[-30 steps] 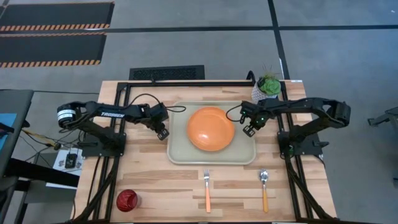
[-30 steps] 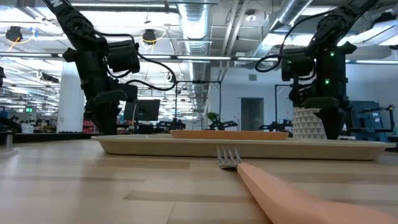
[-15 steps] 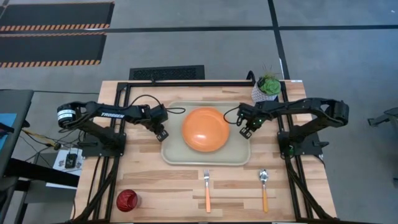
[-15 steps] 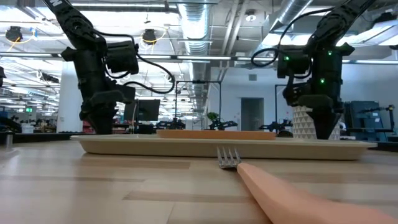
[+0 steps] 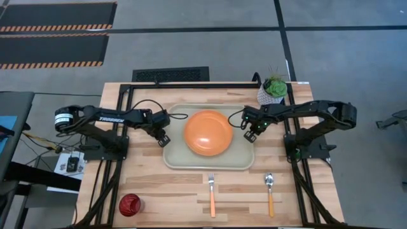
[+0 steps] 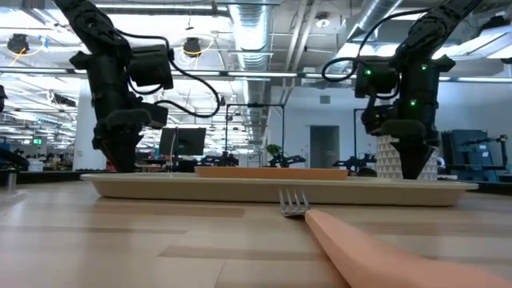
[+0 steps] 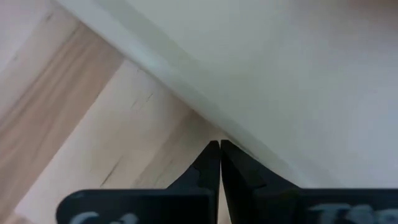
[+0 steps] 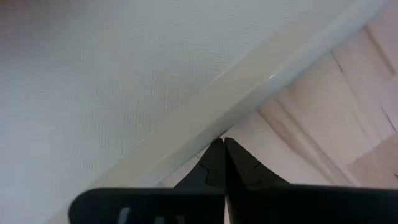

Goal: Pick and place plate/cup/fork/spoon on tray
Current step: Adjust the gray serving tray

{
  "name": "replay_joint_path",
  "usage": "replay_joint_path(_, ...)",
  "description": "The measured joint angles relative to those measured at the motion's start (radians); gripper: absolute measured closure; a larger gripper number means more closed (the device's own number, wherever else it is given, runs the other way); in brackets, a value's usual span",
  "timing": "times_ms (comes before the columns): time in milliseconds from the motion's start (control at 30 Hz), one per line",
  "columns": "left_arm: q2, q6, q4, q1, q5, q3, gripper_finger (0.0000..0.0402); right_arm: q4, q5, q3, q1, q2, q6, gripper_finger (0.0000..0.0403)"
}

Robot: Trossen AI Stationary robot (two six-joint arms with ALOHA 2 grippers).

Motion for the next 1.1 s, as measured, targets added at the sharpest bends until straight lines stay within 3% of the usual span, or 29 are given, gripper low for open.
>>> replay_joint_path(567, -0.029, -0.083, -0.027, -0.085, -0.032, 0.0, 0.0401, 0.015, -0.012, 0.0, 0.024, 0.0, 0.0, 0.0394)
replay_joint_path(1100, -0.046, -0.089, -0.061, -0.086, -0.068, -0.001, 0.0401, 0.043, -0.022, 0.0, 0.043, 0.0, 0.007, 0.0394)
